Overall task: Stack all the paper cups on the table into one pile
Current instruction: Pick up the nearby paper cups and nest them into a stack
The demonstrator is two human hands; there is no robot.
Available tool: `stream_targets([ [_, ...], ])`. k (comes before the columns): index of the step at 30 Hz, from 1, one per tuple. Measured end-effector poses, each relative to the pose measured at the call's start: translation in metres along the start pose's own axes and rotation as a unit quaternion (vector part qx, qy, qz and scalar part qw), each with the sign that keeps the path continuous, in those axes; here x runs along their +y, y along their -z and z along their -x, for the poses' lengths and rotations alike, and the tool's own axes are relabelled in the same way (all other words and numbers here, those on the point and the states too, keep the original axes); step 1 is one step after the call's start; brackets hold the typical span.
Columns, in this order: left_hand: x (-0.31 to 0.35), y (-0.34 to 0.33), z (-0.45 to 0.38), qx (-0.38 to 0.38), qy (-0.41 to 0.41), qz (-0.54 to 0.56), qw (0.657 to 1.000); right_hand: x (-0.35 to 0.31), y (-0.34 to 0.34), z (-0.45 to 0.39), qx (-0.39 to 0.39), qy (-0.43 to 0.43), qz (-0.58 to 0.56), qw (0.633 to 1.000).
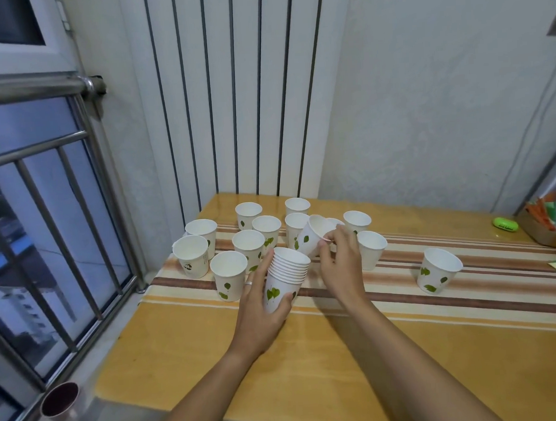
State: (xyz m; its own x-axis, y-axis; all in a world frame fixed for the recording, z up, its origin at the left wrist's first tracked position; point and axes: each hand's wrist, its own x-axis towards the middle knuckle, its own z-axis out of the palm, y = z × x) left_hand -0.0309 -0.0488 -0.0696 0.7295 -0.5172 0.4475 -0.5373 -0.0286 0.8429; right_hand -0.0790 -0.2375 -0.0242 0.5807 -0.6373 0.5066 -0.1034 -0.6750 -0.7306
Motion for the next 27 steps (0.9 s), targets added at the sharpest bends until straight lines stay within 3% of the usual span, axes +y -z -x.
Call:
stream_targets([
  [5,0.002,0.000,0.001,-0.006,-0.002,-0.008,1.000,-0.016,0.020,-0.003,0.026,0.058,-0.041,0.997],
  [14,0.005,0.001,0.003,-0.002,0.002,-0.008,1.000,-0.035,0.033,0.003,-0.063,0.134,-0.026,0.989],
  [21,0.007,0.001,0.007,-0.002,-0.007,-0.008,1.000,-0.032,0.025,0.023,-0.191,0.143,0.044,0.970],
  [27,0.012,0.000,0.009,0.009,-0.006,-0.005,1.000,-0.033,0.020,0.057,-0.205,0.156,0.060,0.964],
])
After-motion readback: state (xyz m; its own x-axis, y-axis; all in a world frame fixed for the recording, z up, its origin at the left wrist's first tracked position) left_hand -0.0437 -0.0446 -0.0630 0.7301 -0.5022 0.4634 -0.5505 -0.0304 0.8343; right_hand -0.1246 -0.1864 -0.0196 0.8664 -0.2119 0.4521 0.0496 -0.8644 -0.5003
